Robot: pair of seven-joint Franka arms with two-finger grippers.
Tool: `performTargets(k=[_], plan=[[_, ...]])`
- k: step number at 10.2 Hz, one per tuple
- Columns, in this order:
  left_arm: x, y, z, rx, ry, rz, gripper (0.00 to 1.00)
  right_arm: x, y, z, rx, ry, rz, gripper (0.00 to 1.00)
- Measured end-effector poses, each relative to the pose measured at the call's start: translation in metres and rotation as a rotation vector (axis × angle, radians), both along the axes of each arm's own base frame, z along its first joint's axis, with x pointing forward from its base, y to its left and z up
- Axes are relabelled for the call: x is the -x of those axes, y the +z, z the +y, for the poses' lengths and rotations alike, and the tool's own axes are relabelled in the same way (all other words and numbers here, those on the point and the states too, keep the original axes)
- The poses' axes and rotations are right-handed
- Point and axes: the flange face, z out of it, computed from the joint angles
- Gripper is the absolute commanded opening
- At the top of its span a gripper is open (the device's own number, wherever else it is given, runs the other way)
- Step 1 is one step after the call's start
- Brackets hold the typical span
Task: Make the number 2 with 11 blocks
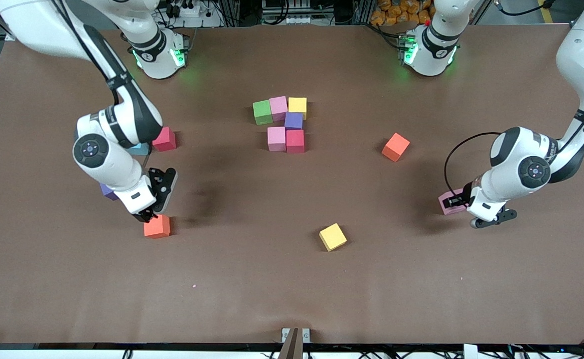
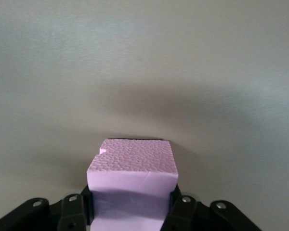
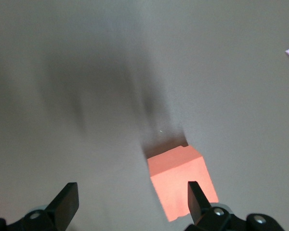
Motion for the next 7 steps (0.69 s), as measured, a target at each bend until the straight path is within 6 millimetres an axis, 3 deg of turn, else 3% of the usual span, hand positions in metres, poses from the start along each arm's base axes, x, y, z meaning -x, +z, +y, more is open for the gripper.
performTargets(k=[2,4,7], plan=[[-0.009,0.012,-0.037,-0.005,0.087,-0.027,0.10,-0.007,-0.009,-0.006,-0.004,0.049,0.000,1.00],[-0.019,0.031,-0.086,-0.003,0.191,-0.064,0.10,-0.010,-0.018,-0.005,0.008,0.111,-0.015,1.00],[-0.015,0.051,-0.162,0.000,0.302,-0.086,0.10,-0.022,-0.035,-0.024,0.023,0.154,-0.050,1.00]])
